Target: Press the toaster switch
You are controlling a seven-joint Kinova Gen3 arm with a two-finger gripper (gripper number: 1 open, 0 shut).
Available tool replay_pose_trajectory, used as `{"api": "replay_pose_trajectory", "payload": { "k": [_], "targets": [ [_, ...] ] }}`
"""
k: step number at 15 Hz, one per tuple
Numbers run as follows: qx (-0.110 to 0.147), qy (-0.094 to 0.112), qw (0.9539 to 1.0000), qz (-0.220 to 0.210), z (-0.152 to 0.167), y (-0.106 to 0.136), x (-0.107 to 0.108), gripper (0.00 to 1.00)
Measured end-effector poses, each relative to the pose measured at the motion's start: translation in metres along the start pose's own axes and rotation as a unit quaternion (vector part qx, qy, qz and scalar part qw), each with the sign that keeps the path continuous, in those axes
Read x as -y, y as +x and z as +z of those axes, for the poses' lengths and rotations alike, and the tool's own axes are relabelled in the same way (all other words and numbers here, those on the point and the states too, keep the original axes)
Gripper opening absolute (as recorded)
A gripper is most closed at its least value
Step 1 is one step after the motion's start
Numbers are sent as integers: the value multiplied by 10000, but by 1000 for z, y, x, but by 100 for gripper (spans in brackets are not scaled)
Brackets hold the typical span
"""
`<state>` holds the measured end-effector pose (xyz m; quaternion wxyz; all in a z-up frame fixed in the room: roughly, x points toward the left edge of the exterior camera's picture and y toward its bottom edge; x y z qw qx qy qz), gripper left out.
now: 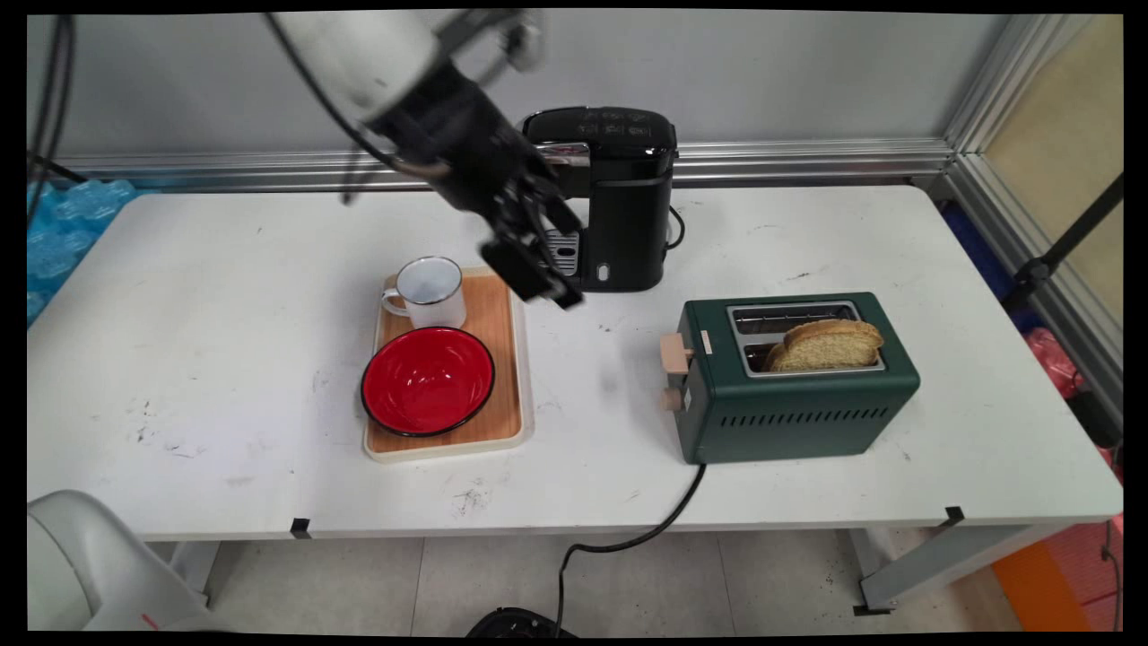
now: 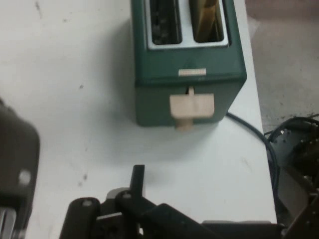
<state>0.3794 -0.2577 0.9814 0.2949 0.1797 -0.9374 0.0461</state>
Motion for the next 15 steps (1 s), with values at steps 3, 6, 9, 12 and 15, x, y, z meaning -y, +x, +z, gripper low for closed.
{"api": "replay_pose_trajectory", "payload": {
  "k": [3,6,9,12,15],
  "targets": [
    [25,-66,9999,96,35,19,-3,100],
    [84,-74,9998,165,62,31,-3,0],
    [176,-72,9996,218,88,41,-3,0],
    [277,-87,9993,253,108,46,-3,0],
    [351,-98,9990,263,123,47,-2,0]
  ]
}}
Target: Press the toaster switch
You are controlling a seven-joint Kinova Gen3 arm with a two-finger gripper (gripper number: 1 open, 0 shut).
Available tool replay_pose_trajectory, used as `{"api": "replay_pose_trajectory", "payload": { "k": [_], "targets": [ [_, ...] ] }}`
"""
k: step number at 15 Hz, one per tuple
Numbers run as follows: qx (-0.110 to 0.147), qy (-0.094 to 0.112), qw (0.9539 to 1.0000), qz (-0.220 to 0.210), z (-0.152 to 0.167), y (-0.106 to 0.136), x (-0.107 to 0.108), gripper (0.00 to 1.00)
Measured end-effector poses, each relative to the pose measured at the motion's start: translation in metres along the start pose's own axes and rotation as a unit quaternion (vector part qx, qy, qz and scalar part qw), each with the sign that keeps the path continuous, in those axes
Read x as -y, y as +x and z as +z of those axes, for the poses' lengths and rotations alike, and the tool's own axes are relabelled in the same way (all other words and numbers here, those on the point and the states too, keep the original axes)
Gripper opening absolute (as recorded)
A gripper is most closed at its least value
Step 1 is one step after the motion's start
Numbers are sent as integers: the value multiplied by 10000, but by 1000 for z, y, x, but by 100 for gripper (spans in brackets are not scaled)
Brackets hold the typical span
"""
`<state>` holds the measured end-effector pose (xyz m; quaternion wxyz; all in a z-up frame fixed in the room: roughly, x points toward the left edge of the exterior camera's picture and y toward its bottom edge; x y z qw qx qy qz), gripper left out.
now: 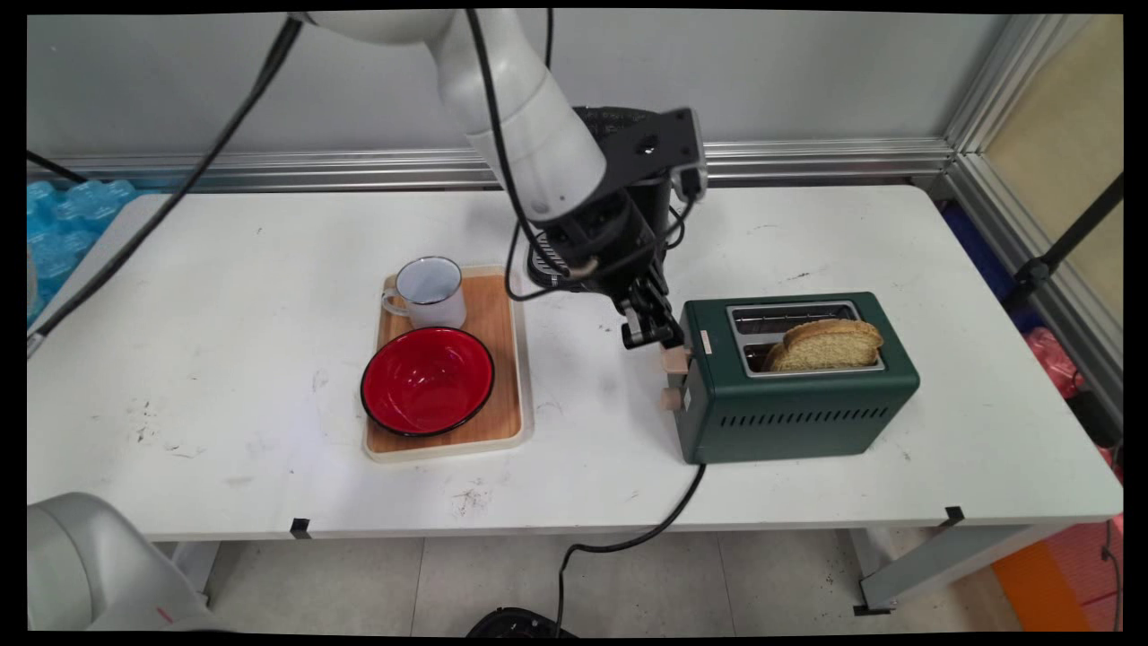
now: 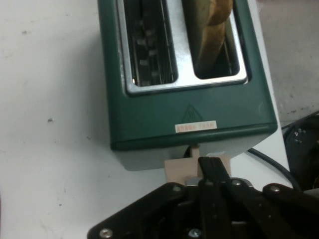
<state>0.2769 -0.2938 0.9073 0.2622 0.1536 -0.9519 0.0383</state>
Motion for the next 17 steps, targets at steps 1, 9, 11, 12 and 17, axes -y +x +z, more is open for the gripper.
{"api": "replay_pose_trajectory", "payload": {
  "k": [1,9,11,12,17],
  "targets": [
    [19,-3,10000,1,4,0,0,0],
    [198,41,9998,-12,42,0,5,0],
    [232,43,9997,-13,49,-1,6,0],
    [245,46,9997,-14,52,-1,6,0],
    [251,98,9996,-24,68,-2,6,0]
  ]
}}
